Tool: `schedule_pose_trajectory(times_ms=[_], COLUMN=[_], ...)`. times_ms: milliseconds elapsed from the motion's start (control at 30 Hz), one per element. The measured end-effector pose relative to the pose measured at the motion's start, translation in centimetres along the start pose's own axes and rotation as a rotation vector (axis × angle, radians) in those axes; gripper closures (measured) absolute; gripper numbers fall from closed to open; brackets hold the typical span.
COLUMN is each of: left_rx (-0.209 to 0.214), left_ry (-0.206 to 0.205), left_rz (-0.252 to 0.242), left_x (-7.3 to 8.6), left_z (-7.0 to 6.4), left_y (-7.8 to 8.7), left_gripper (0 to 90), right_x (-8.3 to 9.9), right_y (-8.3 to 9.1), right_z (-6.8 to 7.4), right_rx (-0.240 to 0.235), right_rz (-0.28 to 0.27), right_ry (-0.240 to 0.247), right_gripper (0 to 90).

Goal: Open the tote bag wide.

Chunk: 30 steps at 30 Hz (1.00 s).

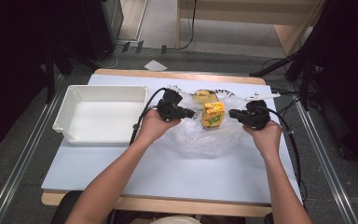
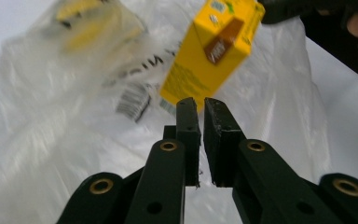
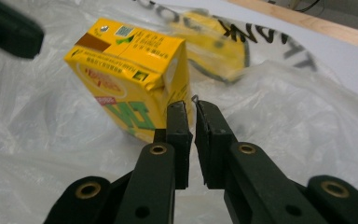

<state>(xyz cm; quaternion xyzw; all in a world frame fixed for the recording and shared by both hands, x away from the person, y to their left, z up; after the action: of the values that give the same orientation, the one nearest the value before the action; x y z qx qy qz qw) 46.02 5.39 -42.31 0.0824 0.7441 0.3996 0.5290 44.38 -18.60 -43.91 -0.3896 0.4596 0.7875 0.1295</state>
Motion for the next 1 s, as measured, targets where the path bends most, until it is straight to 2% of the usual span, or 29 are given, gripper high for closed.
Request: schedule_pose_trajectory(times_ms=[67, 133, 367, 600, 667, 800, 900, 1000], left_rx=[-0.008, -0.037, -0.056, -0.098, -0.108, -0.158, -0.168, -0.182], left_ry=[-0.002, -0.014, 0.006, 0.033, 0.05, 0.062, 0.08, 0.085], left_rz=[0.001, 0.009, 0.018, 0.044, 0.041, 0.048, 0.073, 0.071], left_x=[-0.7, -1.2, -1.9, -1.6, -1.4, -0.7, -0.3, -0.4], left_z=[0.4, 1.0, 2.6, 4.6, 5.2, 6.3, 7.1, 7.3], left_y=[-0.4, -1.0, -3.4, -6.7, -7.2, -8.2, -8.9, -9.1], left_gripper=[89.5, 90.0, 90.0, 90.0, 90.0, 90.0, 89.8, 89.6], right_x=[0.4, 0.7, 1.4, 2.6, 3.1, 4.5, 5.5, 6.6], right_y=[0.0, -0.1, -0.2, -0.8, -1.0, -1.4, -1.8, -2.1], right_z=[0.2, 0.3, 0.6, 0.1, -0.1, -0.5, -0.7, -0.7], right_rx=[-0.002, -0.001, -0.006, -0.007, -0.002, 0.006, 0.003, 0.004], right_rz=[0.002, 0.008, 0.014, 0.024, 0.031, 0.054, 0.073, 0.096], right_ry=[-0.002, -0.001, 0.013, 0.005, 0.007, 0.018, 0.013, 0.011], right_gripper=[85.4, 85.5, 87.1, 88.1, 88.1, 88.1, 88.2, 88.5])
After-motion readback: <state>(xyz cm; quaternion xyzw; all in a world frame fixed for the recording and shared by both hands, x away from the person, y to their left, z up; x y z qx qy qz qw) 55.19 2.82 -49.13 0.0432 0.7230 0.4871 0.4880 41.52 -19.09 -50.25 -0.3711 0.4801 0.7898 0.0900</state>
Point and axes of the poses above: each handheld gripper's, and its own axes: y roughly backward along the jaws, x roughly out of its underside, z roughly to its left, the point moved 5 cm from there along -y, roughly forward along the jaws, and after that the axes turned 10 degrees about -y, right-handed, at the moved point
